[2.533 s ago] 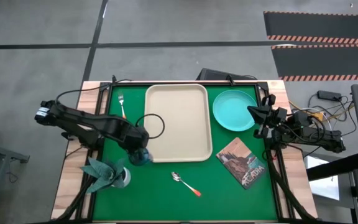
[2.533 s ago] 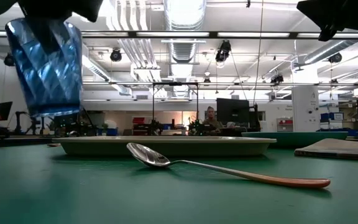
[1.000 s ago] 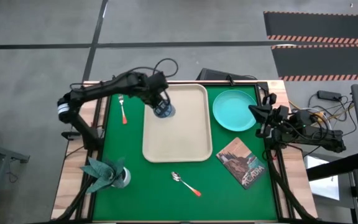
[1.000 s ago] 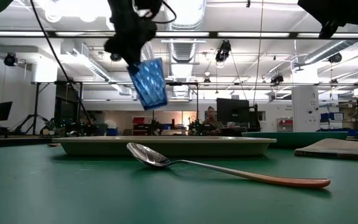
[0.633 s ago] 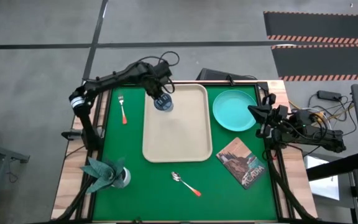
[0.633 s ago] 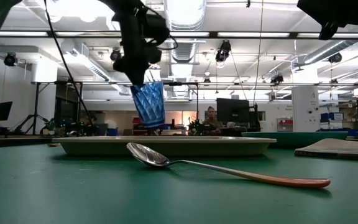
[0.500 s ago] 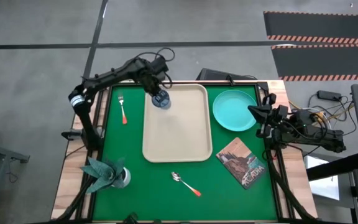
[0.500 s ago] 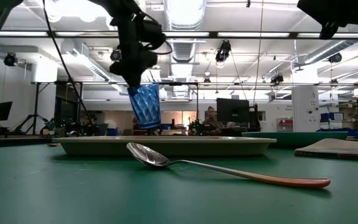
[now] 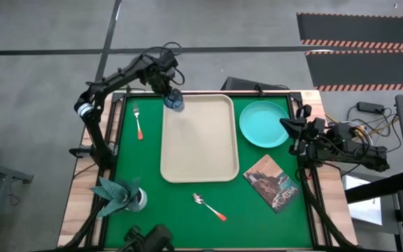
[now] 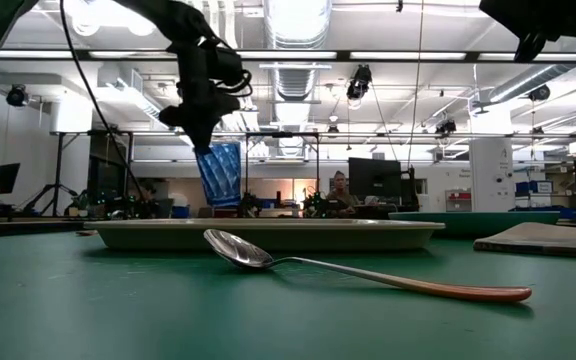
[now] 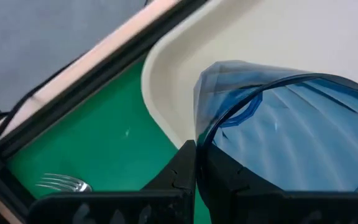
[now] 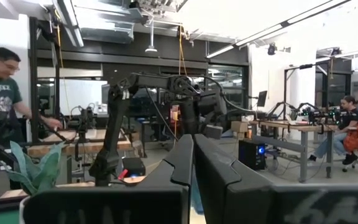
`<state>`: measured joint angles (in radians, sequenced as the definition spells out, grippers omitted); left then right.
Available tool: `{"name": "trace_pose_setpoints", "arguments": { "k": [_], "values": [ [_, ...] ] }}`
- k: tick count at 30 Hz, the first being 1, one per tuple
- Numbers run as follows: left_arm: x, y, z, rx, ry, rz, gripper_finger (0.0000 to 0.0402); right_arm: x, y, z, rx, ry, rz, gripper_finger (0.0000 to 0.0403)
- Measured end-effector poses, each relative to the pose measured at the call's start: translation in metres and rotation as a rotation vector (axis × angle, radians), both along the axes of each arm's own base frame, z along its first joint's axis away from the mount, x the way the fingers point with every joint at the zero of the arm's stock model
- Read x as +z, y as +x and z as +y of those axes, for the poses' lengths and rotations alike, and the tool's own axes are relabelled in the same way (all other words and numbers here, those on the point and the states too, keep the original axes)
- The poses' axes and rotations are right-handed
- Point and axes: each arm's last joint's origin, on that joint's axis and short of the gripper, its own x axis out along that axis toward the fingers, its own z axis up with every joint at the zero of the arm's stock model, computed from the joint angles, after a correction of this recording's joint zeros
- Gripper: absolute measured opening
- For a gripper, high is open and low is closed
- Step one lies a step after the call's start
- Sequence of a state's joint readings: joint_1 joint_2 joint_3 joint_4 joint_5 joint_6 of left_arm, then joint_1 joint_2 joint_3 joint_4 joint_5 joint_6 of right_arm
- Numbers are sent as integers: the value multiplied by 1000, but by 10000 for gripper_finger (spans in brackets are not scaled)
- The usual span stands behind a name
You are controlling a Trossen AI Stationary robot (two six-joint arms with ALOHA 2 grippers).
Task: Pick and place plate/cup/fork/spoon on tray
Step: Put the blue cup on the top right of the white serving tray
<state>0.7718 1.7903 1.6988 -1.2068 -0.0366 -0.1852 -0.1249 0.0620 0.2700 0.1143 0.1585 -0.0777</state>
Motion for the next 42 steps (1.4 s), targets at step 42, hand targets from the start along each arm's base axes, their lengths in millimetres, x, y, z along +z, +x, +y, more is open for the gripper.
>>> {"name": "trace_pose_setpoints", "arguments": {
  "k": [42],
  "values": [
    [-22, 11, 14, 39, -128, 36, 1, -2, 1, 0, -1, 0, 28, 9]
  ]
}}
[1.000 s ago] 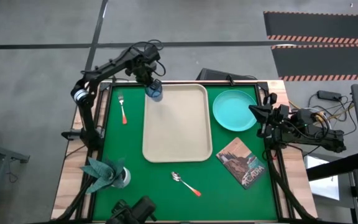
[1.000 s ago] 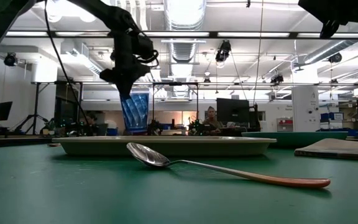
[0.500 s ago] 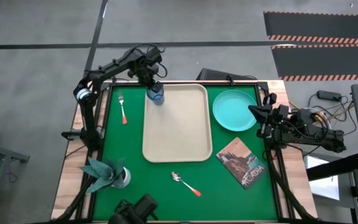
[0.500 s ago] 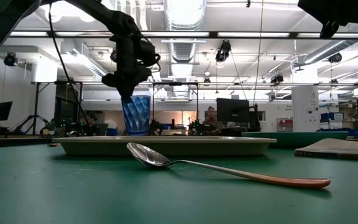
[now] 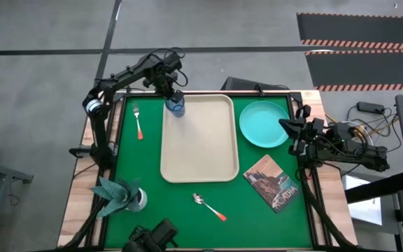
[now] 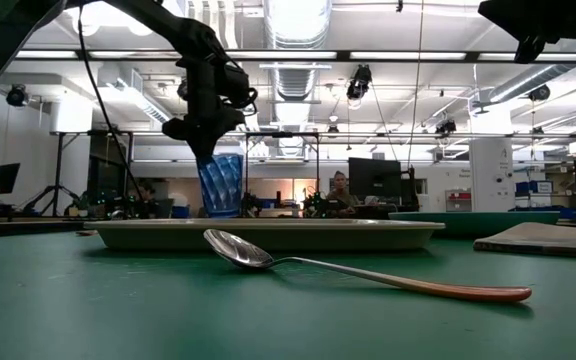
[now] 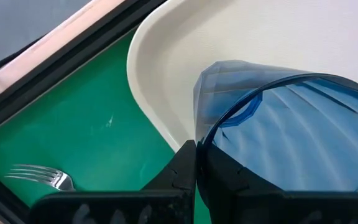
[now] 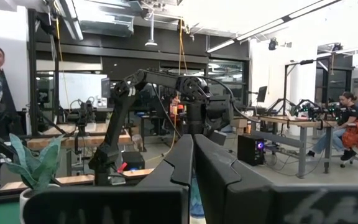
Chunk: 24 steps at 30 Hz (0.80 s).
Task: Pick and place plate/cup/fork/spoon on tray
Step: Put the blue cup on the top right of the white serving tray
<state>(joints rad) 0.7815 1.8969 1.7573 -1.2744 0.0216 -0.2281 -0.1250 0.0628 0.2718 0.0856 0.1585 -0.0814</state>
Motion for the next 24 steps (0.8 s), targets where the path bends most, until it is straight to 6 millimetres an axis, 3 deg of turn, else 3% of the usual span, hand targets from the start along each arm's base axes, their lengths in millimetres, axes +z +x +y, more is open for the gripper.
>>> {"name": "trace_pose_setpoints", "arguments": {
  "k": [24],
  "values": [
    [-6, 4, 7, 6, 26, -28, 1, -1, 0, 0, 0, 2, 6, 9]
  ]
}}
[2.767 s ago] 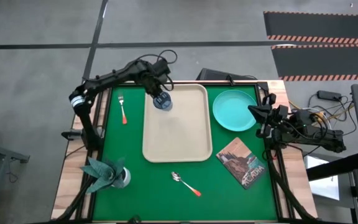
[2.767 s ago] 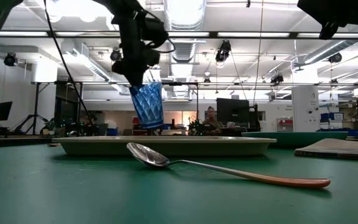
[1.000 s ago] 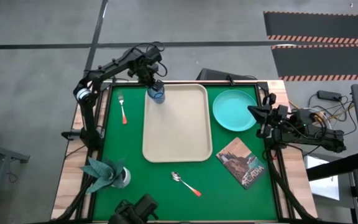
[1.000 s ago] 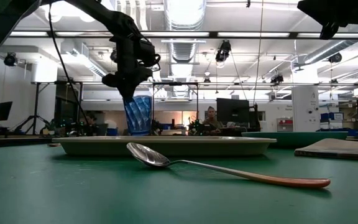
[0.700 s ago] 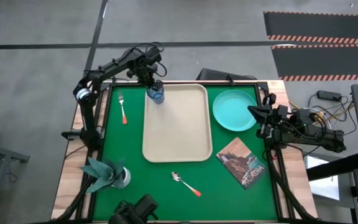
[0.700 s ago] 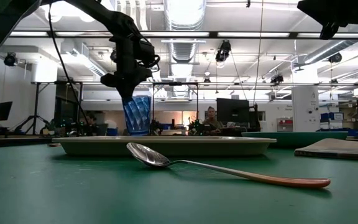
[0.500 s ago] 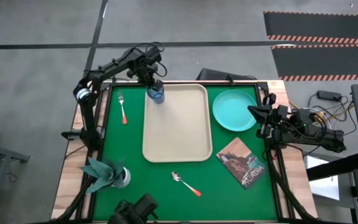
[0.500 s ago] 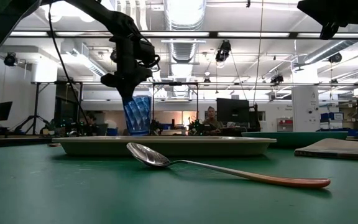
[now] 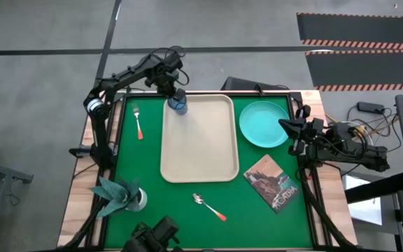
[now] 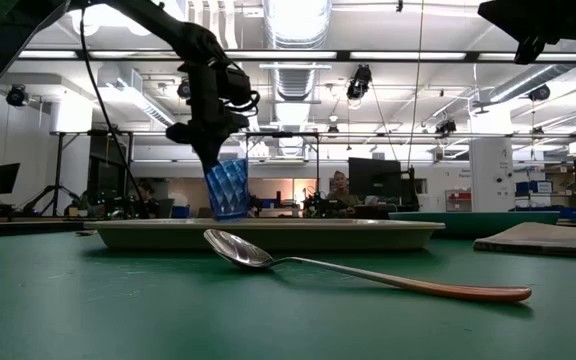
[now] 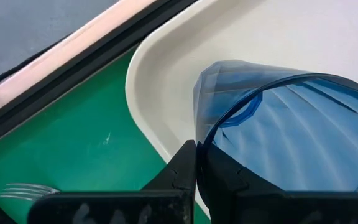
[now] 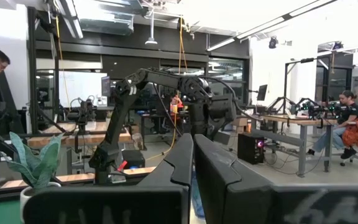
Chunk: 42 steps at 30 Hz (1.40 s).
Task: Pick and place plate/cup/fork/spoon on tray
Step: Put the blue cup on the top right of the white serving tray
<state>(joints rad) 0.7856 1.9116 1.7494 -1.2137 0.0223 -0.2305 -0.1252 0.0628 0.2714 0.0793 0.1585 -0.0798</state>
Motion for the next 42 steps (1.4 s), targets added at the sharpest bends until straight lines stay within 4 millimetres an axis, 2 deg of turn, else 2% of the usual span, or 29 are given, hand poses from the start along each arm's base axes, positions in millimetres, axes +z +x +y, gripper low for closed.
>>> {"name": "trace_pose_setpoints", "arguments": {
  "k": [13, 42],
  "values": [
    [-15, -4, -4, 19, -46, 44, 1, 0, 0, 0, 0, 0, 1, 9],
    [-15, -4, -3, 19, -44, 45, 15, 0, 0, 0, 0, 0, 1, 9]
  ]
}}
